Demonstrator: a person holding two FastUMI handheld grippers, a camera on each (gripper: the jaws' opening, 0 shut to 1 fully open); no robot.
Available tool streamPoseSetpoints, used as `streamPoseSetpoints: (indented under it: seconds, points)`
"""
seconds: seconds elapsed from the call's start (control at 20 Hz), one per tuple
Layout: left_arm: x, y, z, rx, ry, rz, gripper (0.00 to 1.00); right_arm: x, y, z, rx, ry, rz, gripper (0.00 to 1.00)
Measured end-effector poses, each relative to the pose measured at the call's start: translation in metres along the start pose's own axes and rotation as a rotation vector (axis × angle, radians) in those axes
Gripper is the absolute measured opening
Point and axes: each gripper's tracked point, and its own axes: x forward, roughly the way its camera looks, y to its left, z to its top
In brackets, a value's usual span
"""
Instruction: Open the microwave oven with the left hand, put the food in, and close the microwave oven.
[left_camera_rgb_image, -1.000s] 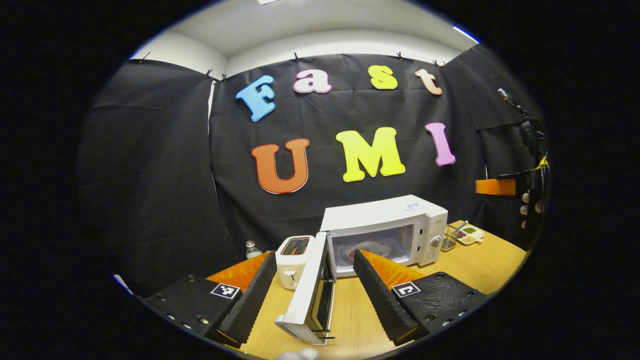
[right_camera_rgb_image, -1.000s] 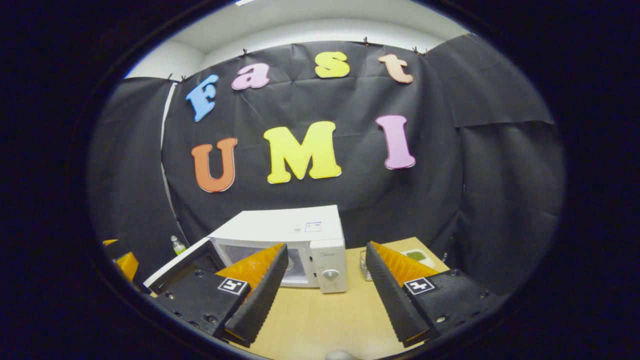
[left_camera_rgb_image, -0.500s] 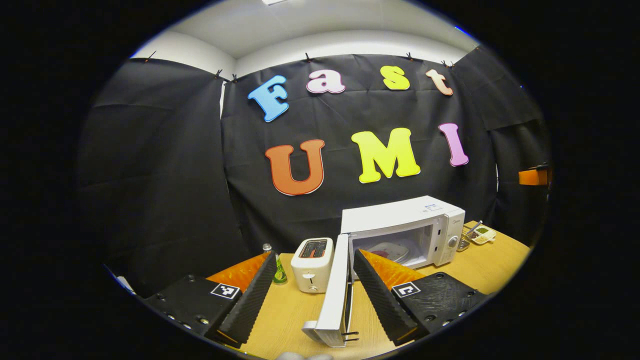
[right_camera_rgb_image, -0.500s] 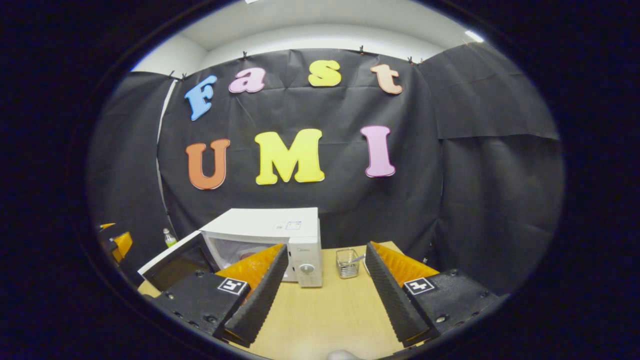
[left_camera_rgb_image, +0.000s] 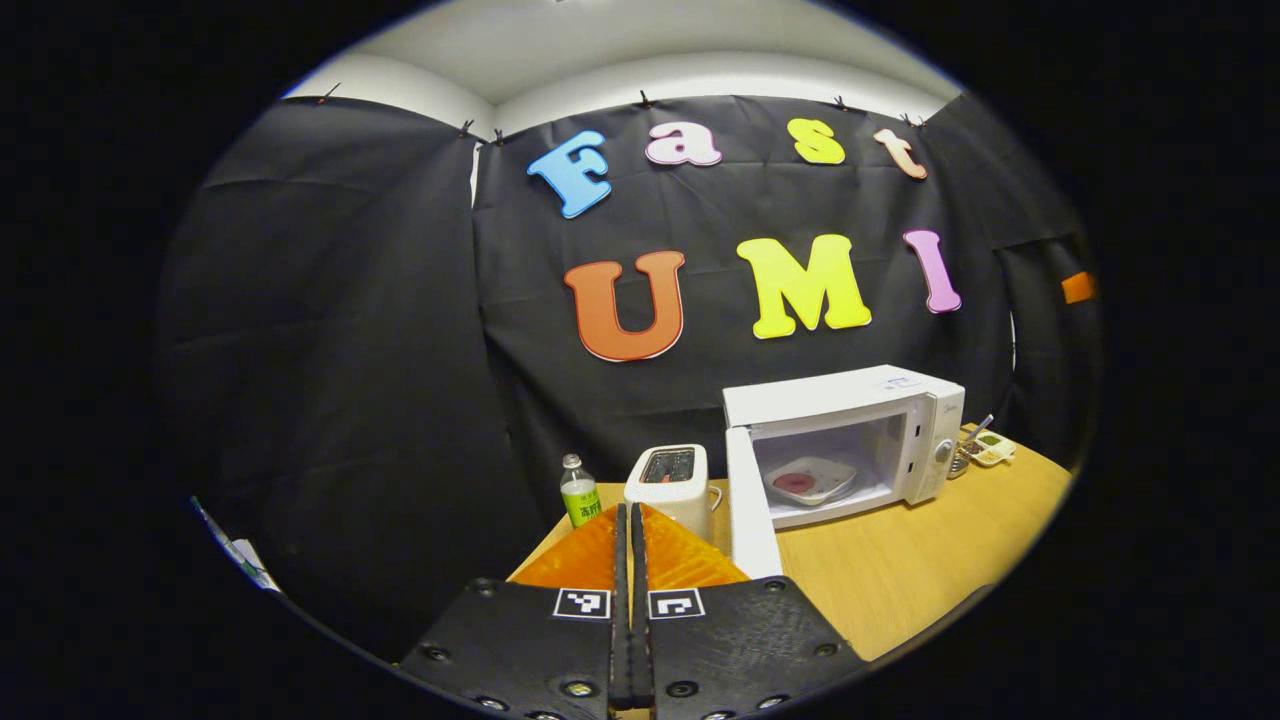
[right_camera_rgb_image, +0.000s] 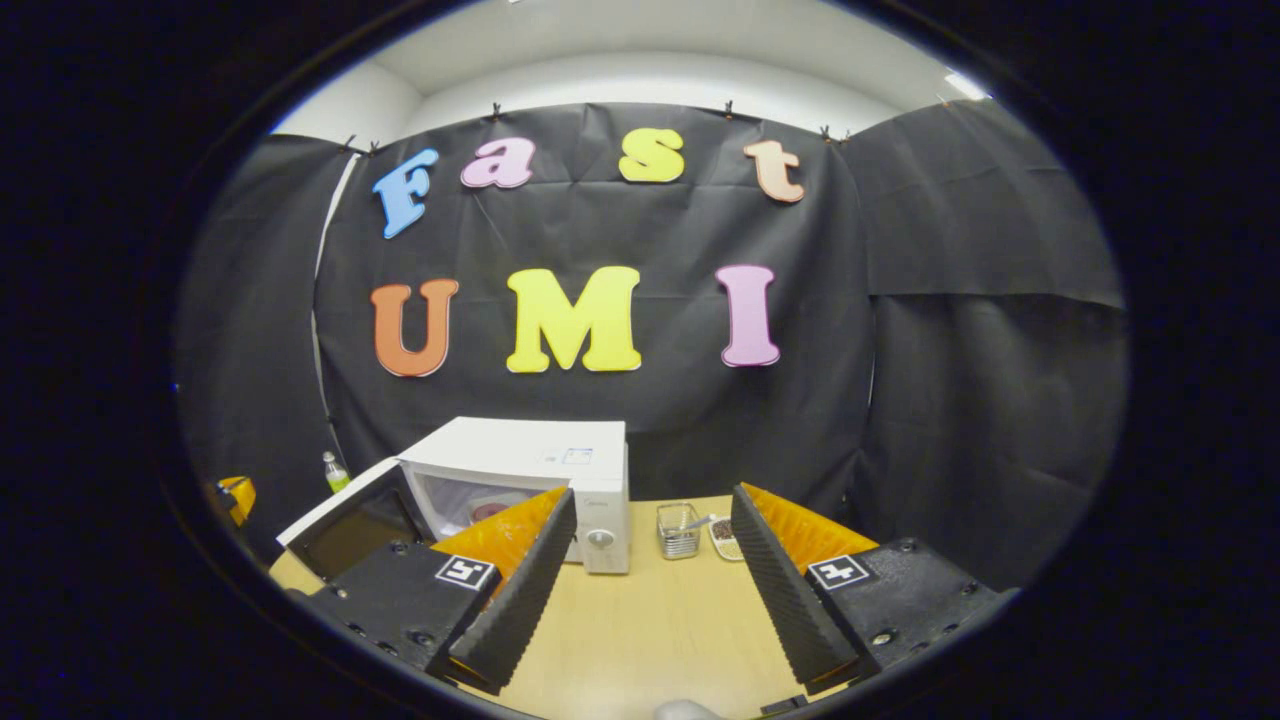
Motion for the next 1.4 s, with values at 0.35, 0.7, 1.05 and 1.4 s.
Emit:
streamPoseSetpoints:
  seconds: [0.35, 0.7, 1.05, 1.4]
  points:
    - [0.016, -0.001, -0.071, -0.025, 0.095, -0.037, 0.0, -0.016, 0.0, -0.008, 0.029, 0.045, -0.018, 0.99]
    - [0.024, -0.014, -0.106, -0.056, 0.151, -0.06, 0.0, -0.022, -0.004, -0.012, 0.042, 0.076, -0.036, 0.99]
    - [0.014, -0.051, -0.099, -0.046, 0.131, -0.11, 0.0, -0.016, -0.004, 0.002, 0.049, 0.056, -0.018, 0.99]
    - [0.011, -0.136, -0.08, -0.032, 0.093, -0.247, 0.0, -0.013, -0.016, 0.013, 0.036, 0.028, -0.012, 0.99]
